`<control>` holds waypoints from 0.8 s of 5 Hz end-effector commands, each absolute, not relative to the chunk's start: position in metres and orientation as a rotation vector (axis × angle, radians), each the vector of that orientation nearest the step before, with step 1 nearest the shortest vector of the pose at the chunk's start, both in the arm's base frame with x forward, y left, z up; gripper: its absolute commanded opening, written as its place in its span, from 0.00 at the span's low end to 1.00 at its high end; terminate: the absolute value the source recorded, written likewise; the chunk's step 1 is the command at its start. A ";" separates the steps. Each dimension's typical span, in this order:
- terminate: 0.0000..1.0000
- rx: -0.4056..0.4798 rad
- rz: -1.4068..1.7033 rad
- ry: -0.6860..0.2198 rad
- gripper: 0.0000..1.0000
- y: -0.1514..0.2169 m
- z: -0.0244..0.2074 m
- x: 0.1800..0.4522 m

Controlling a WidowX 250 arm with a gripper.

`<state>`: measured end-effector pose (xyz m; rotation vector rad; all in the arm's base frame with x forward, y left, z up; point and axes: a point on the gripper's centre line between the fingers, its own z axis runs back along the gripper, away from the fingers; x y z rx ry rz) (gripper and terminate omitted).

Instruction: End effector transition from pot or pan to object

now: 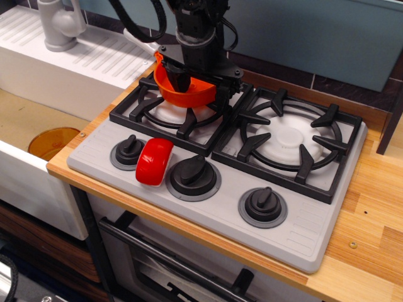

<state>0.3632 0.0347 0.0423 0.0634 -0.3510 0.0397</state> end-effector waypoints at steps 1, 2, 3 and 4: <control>0.00 0.063 0.040 -0.351 1.00 0.035 0.042 0.363; 0.00 0.083 0.049 -0.347 1.00 0.033 0.047 0.361; 0.00 0.108 0.062 -0.328 1.00 0.029 0.058 0.360; 0.00 0.127 0.070 -0.329 1.00 0.027 0.062 0.360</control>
